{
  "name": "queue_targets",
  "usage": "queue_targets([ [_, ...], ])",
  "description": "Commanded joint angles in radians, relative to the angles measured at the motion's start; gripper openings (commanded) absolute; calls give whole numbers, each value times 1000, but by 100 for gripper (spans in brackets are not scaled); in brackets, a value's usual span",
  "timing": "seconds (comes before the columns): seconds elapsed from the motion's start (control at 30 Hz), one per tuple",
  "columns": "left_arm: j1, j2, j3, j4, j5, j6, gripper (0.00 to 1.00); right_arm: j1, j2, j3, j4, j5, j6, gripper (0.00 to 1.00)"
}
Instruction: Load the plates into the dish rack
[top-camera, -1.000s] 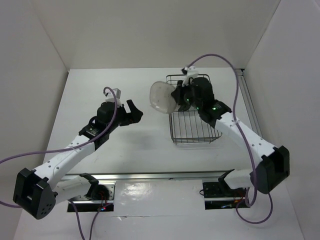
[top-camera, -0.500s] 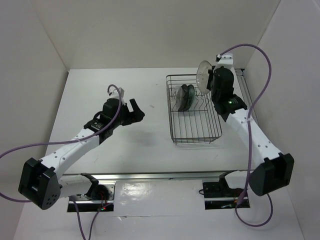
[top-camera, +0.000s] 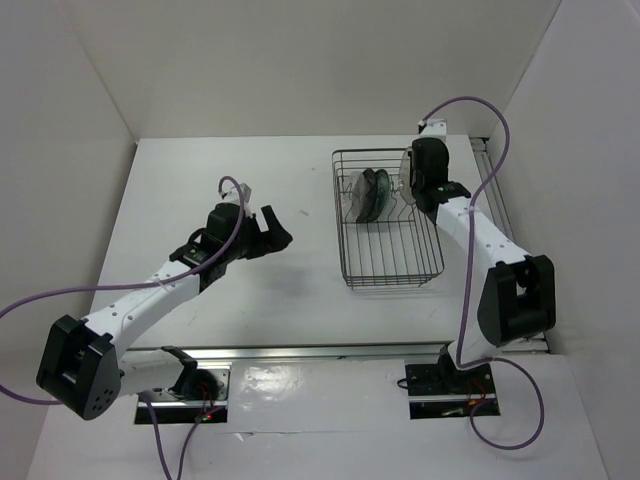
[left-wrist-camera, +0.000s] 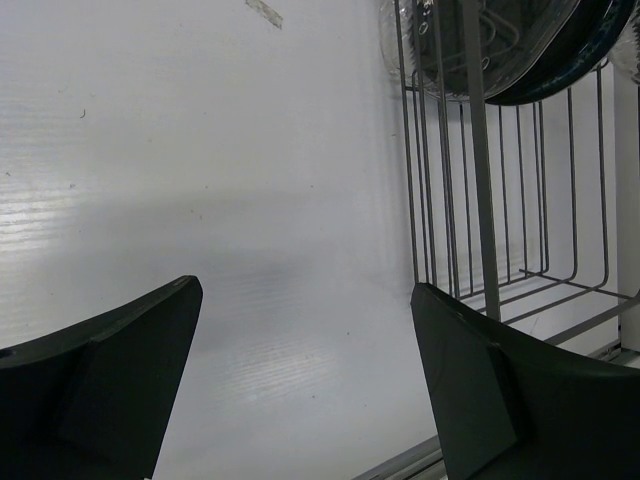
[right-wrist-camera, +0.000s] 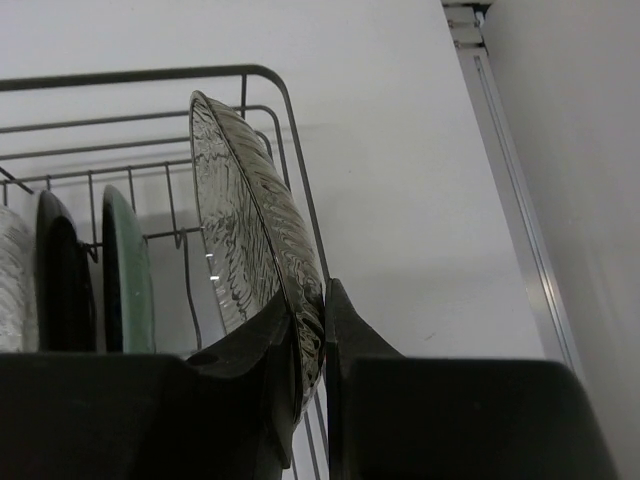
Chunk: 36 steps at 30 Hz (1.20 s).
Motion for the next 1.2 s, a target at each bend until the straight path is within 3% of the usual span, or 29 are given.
queue_targets([
  [0.0,1,-20,3,53,25,-18,100,-29,32,28,69,-7,6,0],
  [0.37,1,-39,-6,44,14,-18,100,-29,66,47,60,-47,24,0],
  [0.47,1,-39,3,35,5,-18,100,-29,75,47,60,-57,34,7],
  [0.57,1,-39,3,35,5,-9,100,-29,87,47,60,-67,43,26],
  [0.63,1,-39,3,35,-4,-9,100,-29,96,47,60,-67,43,46],
  [0.8,1,-30,21,12,-17,-9,100,-29,96,61,43,-68,43,63],
  [0.93,1,-20,30,-20,-38,-9,100,-29,80,71,9,-16,67,70],
  [1.0,1,-20,40,-37,-66,-9,100,-29,48,82,-17,25,99,82],
  [1.03,1,-20,61,-63,-77,-9,100,-29,8,82,-28,41,115,97],
  [1.17,1,12,118,-97,-86,0,100,-29,-72,168,-135,56,141,100],
])
